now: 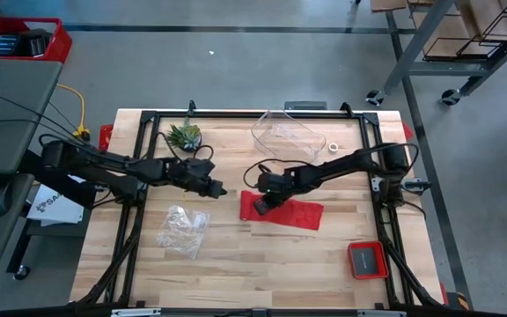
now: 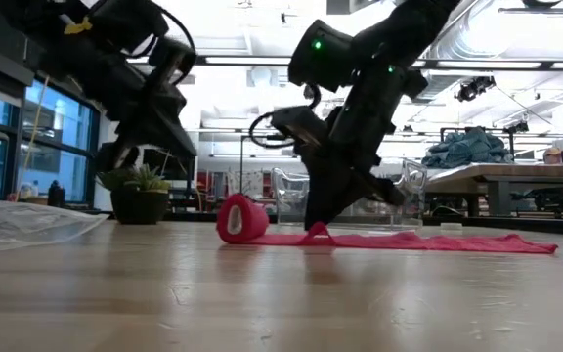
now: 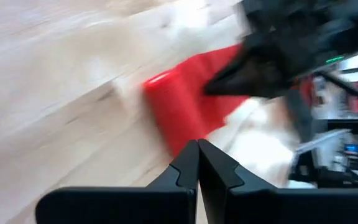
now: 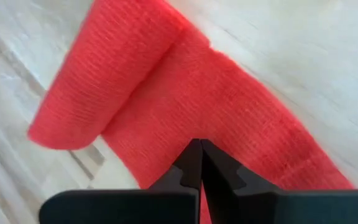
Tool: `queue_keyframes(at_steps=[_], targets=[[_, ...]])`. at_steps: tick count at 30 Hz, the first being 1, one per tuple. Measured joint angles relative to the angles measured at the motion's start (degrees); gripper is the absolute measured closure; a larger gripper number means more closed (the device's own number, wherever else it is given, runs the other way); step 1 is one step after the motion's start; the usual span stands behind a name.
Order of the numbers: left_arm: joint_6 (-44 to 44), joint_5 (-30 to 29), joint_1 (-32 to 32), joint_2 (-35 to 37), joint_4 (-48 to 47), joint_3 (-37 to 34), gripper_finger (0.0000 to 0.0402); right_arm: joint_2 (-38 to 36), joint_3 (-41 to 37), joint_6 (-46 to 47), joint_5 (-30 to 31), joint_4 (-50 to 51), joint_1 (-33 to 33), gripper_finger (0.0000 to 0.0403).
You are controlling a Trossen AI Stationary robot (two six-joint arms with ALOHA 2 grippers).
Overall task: Roll bandage
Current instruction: Roll the red bandage
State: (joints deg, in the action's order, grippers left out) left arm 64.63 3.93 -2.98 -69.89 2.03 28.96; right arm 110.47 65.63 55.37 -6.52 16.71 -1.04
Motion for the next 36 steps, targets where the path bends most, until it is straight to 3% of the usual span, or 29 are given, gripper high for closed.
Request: queue_keyframes(at_steps=[7, 11, 14, 20, 36], targets=[[4.09, 0.39, 0.32, -4.82, 2.60, 0.01, 0.0401, -5.03, 0.07, -0.12, 0.93, 0.64, 0.32, 0.0403], [5.65, 1.22, 2.41, -7.58, 4.81, 0.05, 0.0401, -7.63, 0.11, -0.43, 2.57, 8.42, -0.27, 0.0403], [5.83, 1.39, 3.79, -9.27, 5.59, 0.05, 0.0401, -7.46, -2.69, -1.23, 0.35, 10.23, -1.56, 0.0403], [6.91, 0.92, 4.98, -10.19, 7.77, 0.04, 0.0401, -7.62, -11.23, 5.85, -2.75, -1.45, -2.72, 0.0403], [8.69, 0.45, 5.11, -10.05, 6.43, 0.05, 0.0401, -8.73, -13.92, 6.12, -3.10, -1.19, -4.59, 0.0403]])
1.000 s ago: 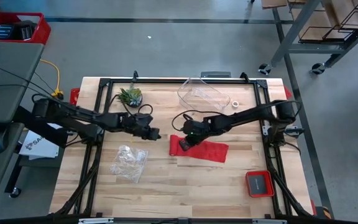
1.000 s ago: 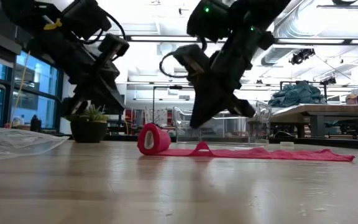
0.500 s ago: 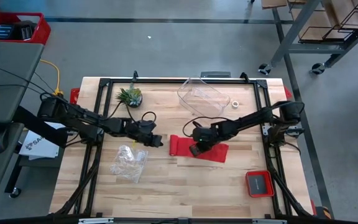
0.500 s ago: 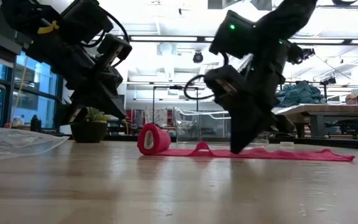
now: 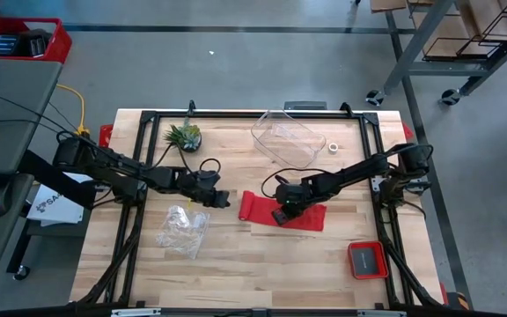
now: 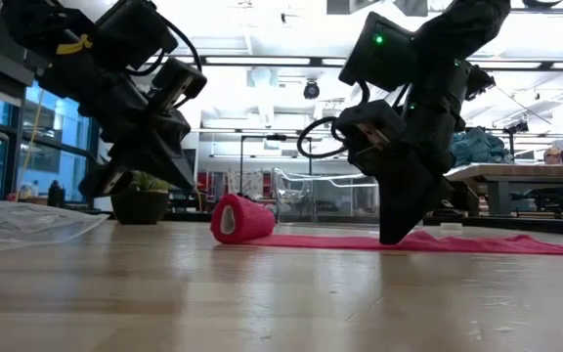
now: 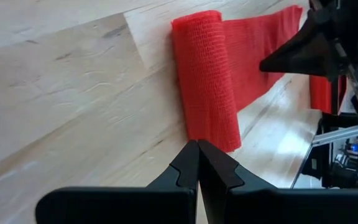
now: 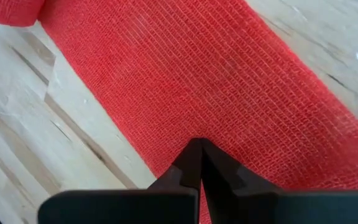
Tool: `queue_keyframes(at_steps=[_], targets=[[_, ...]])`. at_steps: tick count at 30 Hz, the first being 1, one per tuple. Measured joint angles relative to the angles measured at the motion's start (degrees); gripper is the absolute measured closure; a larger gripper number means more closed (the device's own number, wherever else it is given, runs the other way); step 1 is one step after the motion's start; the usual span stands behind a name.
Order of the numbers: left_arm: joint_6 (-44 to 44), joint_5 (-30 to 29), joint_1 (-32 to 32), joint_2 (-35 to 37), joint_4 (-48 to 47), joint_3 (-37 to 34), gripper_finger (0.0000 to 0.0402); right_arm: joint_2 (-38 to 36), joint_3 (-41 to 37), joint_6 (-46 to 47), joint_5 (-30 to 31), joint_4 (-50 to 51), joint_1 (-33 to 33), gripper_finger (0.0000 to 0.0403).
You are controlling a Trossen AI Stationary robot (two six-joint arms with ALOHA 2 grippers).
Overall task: Roll bandage
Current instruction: Roll the red bandage
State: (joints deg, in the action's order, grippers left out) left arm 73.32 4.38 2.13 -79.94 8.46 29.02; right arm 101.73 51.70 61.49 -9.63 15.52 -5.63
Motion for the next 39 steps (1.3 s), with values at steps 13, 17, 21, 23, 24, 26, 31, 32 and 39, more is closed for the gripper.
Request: queue_keyframes(at_steps=[13, 17, 21, 23, 24, 26, 31, 32, 39], targets=[[-0.31, 0.26, -0.33, -11.81, 0.57, 5.35, 0.0401, 0.00, 0.02, 0.17, 0.39, 0.93, 0.00, 0.0403], [-0.78, 0.06, -0.33, -16.90, 0.31, 9.16, 0.0401, 0.00, 0.02, 0.53, 0.52, 0.76, 0.00, 0.0403], [-2.80, 1.86, -0.55, -19.28, 0.22, 12.09, 0.0401, 0.00, 0.02, 0.46, 0.52, 0.53, 0.00, 0.0403], [-3.91, 2.45, -0.65, -19.45, 0.43, 13.46, 0.0401, 0.00, 0.02, 0.54, 0.52, 0.47, 0.00, 0.0403], [-4.86, 2.47, -0.70, -19.43, 0.54, 14.25, 0.0402, 0.00, 0.02, 0.59, 0.54, 0.47, 0.00, 0.0403], [-7.34, 2.47, -0.74, -19.43, 0.91, 16.34, 0.0402, 0.00, 0.02, 0.61, 0.58, 0.33, 0.00, 0.0403], [-16.07, 2.97, -0.87, -19.36, 2.91, 21.82, 0.0401, 0.02, 0.02, 0.46, 0.63, 0.23, 0.00, 0.0403], [-16.54, 3.39, -1.06, -19.32, 2.51, 22.60, 0.0401, 0.02, 0.02, 0.37, 0.63, 0.21, 0.00, 0.0403], [-17.61, 5.86, -2.68, -18.18, -0.08, 23.91, 0.0401, -1.74, -0.13, 0.13, 1.70, 2.67, 0.00, 0.0403]])
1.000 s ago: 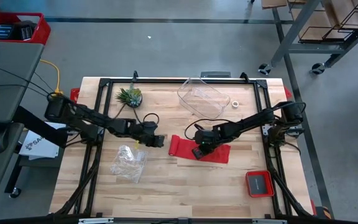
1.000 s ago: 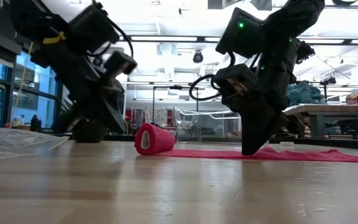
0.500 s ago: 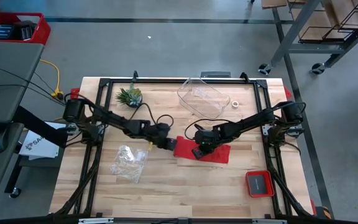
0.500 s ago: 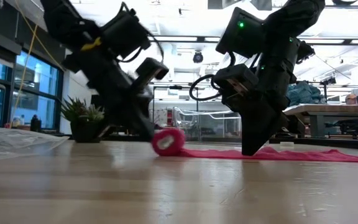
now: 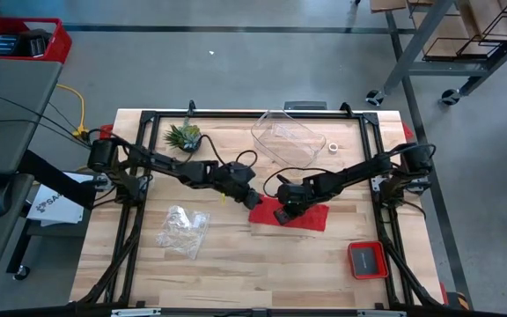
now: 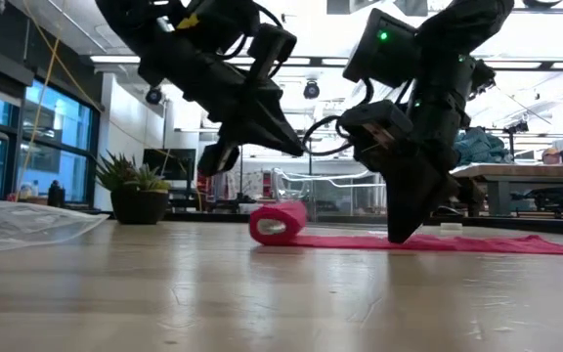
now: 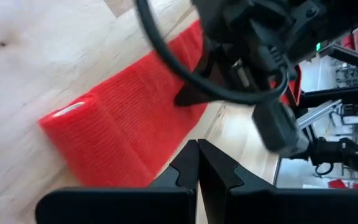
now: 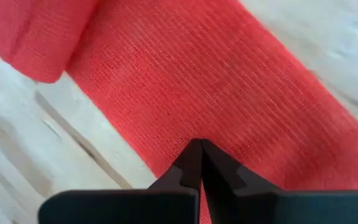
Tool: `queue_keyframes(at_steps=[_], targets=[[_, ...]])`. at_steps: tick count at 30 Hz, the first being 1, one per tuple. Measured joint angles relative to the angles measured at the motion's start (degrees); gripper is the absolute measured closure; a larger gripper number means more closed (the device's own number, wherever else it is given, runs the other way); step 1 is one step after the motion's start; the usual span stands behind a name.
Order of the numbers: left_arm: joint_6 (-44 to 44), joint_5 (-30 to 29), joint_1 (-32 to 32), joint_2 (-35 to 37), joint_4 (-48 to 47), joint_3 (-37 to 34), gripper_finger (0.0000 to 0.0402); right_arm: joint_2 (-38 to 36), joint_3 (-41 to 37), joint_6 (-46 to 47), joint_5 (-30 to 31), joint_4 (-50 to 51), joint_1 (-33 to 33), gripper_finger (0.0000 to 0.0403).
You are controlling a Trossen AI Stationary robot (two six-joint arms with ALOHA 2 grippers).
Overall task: Roll bandage
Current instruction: Roll the red bandage
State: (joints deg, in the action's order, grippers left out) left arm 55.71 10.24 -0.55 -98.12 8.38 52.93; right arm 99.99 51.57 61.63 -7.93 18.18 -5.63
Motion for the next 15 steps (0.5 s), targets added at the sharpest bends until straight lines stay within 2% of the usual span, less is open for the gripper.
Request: queue_keyframes(at_steps=[7, 15], targets=[[-4.93, -0.31, -1.79, 2.73, -8.20, 0.00, 0.0401, -3.38, 0.00, -0.46, 2.69, 4.33, 0.02, 0.0403], [-4.40, -2.10, -0.87, 1.82, -17.61, -0.55, 0.0402, -4.16, 0.08, 2.57, 3.44, 3.95, -0.39, 0.0403]])
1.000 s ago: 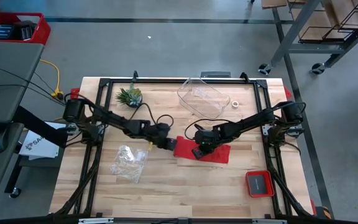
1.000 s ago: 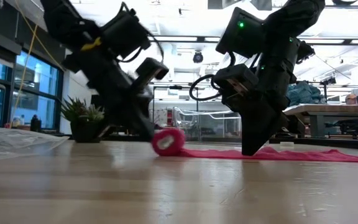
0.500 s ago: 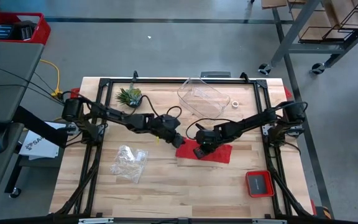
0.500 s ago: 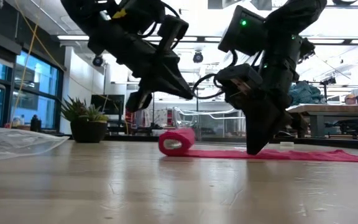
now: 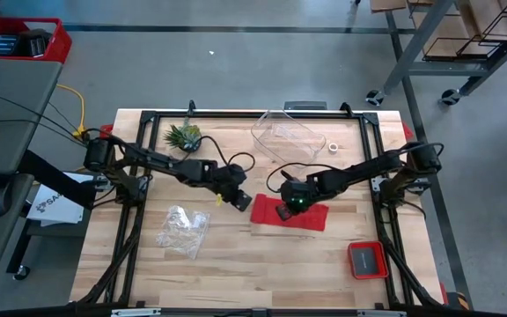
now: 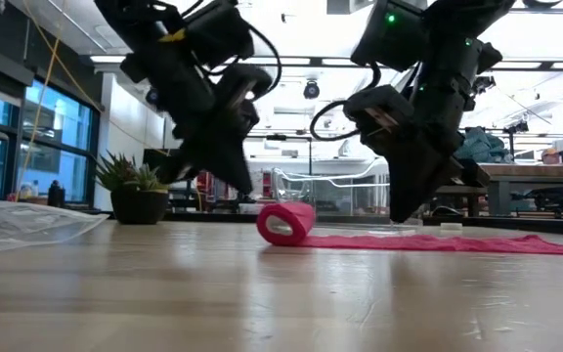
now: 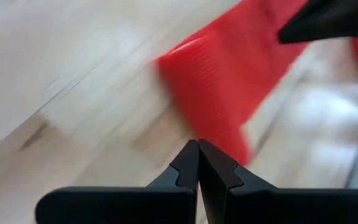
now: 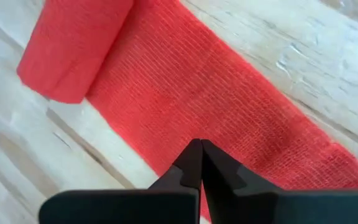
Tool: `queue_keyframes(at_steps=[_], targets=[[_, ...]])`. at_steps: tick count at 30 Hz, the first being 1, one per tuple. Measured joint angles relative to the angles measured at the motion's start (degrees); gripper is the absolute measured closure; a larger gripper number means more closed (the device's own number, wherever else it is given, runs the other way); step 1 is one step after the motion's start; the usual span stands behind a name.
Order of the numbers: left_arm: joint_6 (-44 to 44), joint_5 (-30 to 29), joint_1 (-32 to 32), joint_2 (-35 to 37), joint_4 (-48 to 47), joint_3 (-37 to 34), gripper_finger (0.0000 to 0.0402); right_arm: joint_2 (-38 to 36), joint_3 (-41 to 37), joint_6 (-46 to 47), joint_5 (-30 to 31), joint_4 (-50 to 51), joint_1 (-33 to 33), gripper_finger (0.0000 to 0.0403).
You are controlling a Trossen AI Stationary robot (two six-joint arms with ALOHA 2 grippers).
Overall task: Roll bandage
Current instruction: Roll the red bandage
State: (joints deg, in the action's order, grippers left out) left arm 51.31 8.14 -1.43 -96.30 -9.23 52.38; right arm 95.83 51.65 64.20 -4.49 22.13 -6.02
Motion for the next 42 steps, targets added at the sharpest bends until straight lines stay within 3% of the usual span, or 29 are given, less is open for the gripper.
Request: queue_keyframes(at_steps=[4, 10, 36, 42], targets=[[0.77, -0.13, 0.39, -0.03, -0.86, -1.89, 0.0401, 0.42, 0.01, 0.27, 0.15, 3.57, -1.93, 0.0403], [3.51, 0.12, 0.44, -0.04, 5.37, -4.94, 0.0401, 0.81, -0.08, 0.09, 1.51, 4.79, -2.01, 0.0403], [11.15, 0.53, 2.42, -0.05, 7.75, -5.09, 0.0402, 0.98, 0.03, 0.61, 1.71, 15.47, -2.39, 0.0403], [13.83, 0.40, 2.66, -3.45, 13.94, -5.09, 0.0401, 0.98, 0.03, 0.30, 1.64, 15.32, -2.39, 0.0403]])
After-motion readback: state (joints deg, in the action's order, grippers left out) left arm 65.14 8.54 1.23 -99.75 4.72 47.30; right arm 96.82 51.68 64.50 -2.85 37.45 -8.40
